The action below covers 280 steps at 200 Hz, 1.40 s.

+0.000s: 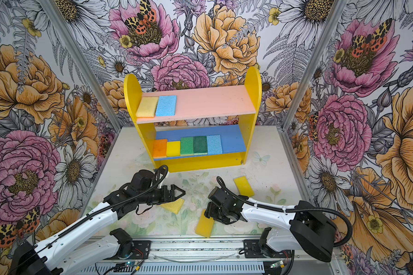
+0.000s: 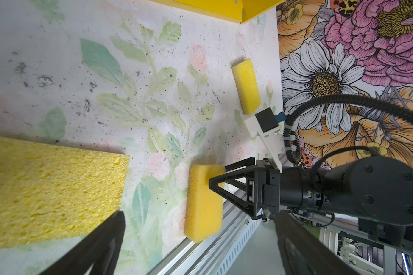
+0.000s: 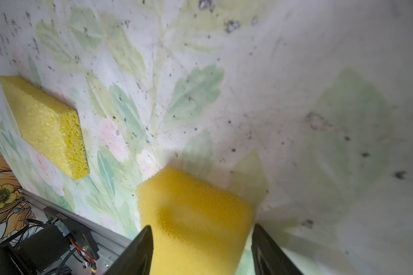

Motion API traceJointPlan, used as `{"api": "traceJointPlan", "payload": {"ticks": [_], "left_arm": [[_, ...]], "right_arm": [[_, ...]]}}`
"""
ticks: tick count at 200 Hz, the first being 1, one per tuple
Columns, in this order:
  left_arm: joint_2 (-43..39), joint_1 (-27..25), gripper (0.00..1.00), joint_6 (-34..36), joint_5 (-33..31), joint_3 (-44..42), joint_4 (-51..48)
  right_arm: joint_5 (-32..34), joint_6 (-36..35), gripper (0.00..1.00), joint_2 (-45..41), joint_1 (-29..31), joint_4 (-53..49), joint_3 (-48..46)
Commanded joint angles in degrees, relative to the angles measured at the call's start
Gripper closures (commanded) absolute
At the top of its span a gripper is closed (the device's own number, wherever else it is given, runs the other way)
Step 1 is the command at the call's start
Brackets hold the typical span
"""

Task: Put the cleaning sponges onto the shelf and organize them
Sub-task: 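Grasp the bright yellow sponge with the right gripper, then lift the bright yellow sponge upright and hold it beside the left gripper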

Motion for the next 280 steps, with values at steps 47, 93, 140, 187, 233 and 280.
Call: {"api": "traceJointPlan", "payload": {"ticks": [47, 93, 140, 187, 233, 280], "left_arm": [[-0.39, 0.49, 0.01, -0.45, 1.78, -1.35, 1.52], [-1.69, 1.49, 0.01, -0.86, 4.01, -3.65, 1.56], [-6.0, 8.86, 0.01, -5.97, 14.11, -7.87, 9.05], [-8.43, 14.29, 0.01, -8.96, 19.81, -7.02, 14.3], [-10.57, 14.52, 0.12, -12.49, 19.59, -7.0, 19.35], [-10.04, 14.55, 0.37, -14.72, 19.42, -7.68, 24.72]], "right_arm": [[0.27, -0.33, 0.49, 5.63, 5.05, 0.28, 2.03], [0.43, -8.92, 0.84, 6.66, 0.39, 0.18, 8.27], [-8.94, -22.89, 0.89, 8.34, -8.29, -0.92, 19.74], [-18.59, -35.83, 0.88, 13.12, -9.79, -8.95, 36.21], [-21.57, -38.42, 0.85, 14.03, -9.74, -10.5, 41.63], [-21.86, -38.91, 0.81, 13.85, -9.65, -10.68, 42.1]]}}
